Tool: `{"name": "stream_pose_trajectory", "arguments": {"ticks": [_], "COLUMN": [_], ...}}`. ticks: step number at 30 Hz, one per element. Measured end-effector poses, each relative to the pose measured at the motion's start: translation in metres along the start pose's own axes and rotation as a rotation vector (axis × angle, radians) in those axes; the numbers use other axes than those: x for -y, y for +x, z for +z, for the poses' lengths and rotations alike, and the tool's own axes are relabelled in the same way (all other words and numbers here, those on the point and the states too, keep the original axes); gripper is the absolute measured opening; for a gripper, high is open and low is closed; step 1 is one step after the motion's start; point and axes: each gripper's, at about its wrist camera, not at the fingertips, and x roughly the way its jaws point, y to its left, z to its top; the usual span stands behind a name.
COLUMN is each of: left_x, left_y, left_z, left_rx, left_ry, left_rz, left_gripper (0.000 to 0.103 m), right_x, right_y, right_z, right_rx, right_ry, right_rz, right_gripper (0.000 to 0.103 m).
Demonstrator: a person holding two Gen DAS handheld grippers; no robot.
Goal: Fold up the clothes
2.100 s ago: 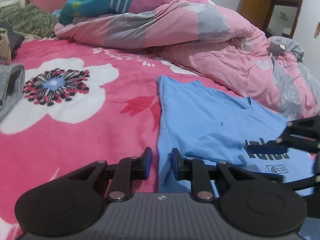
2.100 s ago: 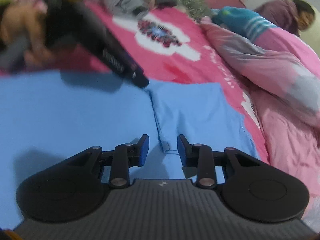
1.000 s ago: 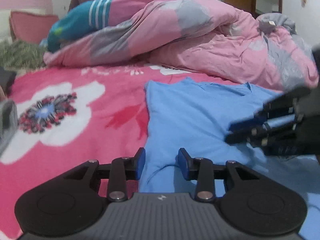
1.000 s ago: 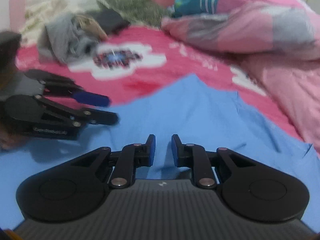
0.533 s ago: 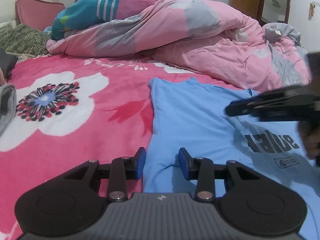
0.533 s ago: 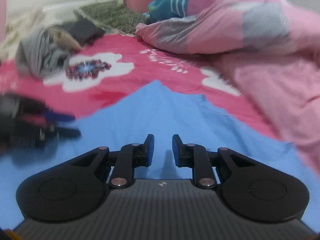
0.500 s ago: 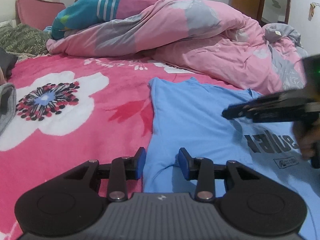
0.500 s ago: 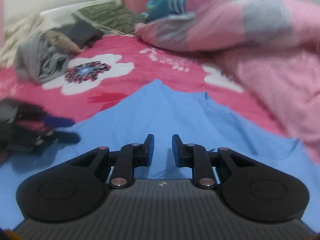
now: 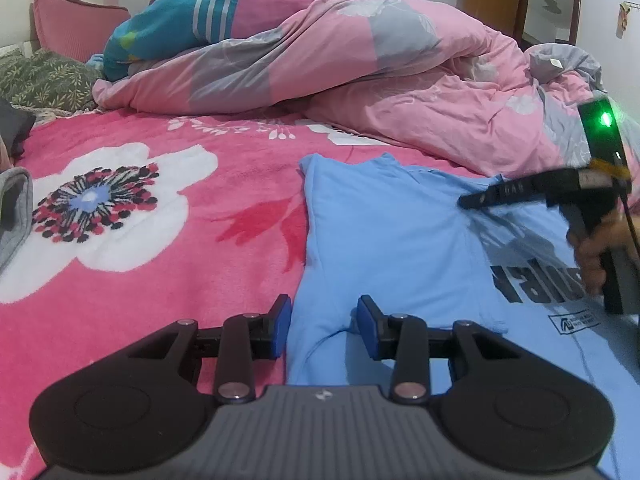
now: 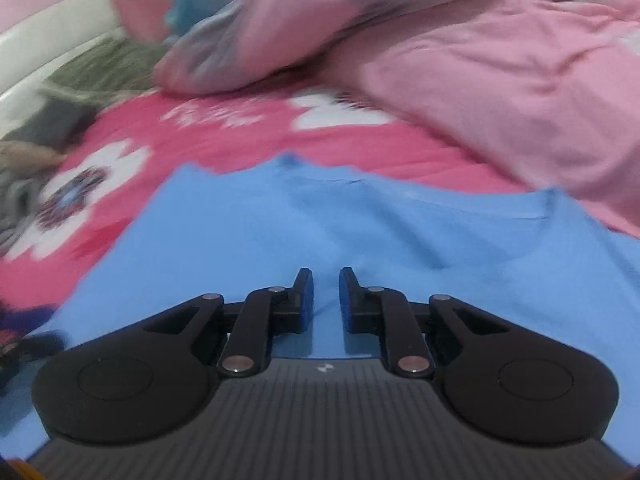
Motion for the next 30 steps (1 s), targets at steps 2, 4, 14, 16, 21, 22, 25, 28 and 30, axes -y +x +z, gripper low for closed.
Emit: {"name": "stream_pose_trajectory", "arguments": {"ticks": [2,4,14,16,21,22,25,28,30], "left_x": [0.001,0.003,-0.002,-0.002,0.0,0.0,-0.001,-0.003,-0.006], "left_y": [0.0,0.0,-0.001,-0.001,-0.002,-0.002,-0.001,-0.001,-0.001], "left_z": [0.0,0.0,-0.001,-0.001,-0.001,-0.001,-0.001,-0.001,-0.001], "left_rx": [-0.001,0.0,-0.002,-0.003,-0.003,-0.004,-0.004,-0.006,-0.008], "left_ry": [0.007,0.017,-0.012,-0.013,-0.005,-0.006,-0.011,-0.023,-0.038], "left_rz": [0.006,0.016,0.002,0.002,0.011,0.01,0.006,-0.003,-0.014], "left_gripper": [0.039,0.039,0.039,0.039,0.039,0.039,0.039,0.039,0.039], "right_x": [-0.015,-0.034,-0.068,-0.068,-0.082,-0.086,-0.088,-0.074,-0.059], "right_y": [-0.009,-0.009,0.085,0.082,0.065,0.07,0.1,0.107,0.098], "right_z": [0.009,0.018,0.049,0.056,0.062,0.062,0.063,0.07,0.074], "right_rx": [0.044,0.066,-0.073,-0.056,-0.068,-0.085,-0.121,-0.055,0.005], "right_ry": [-0.055,-0.087,0.034,0.055,-0.004,-0.01,0.023,0.118,0.199], "right_rz": [-0.081,0.018,0.242,0.223,0.309,0.314,0.295,0.244,0.191], "right_gripper": [0.017,0.016,0.011,0.015,0.016,0.016,0.014,0.015,0.017]}}
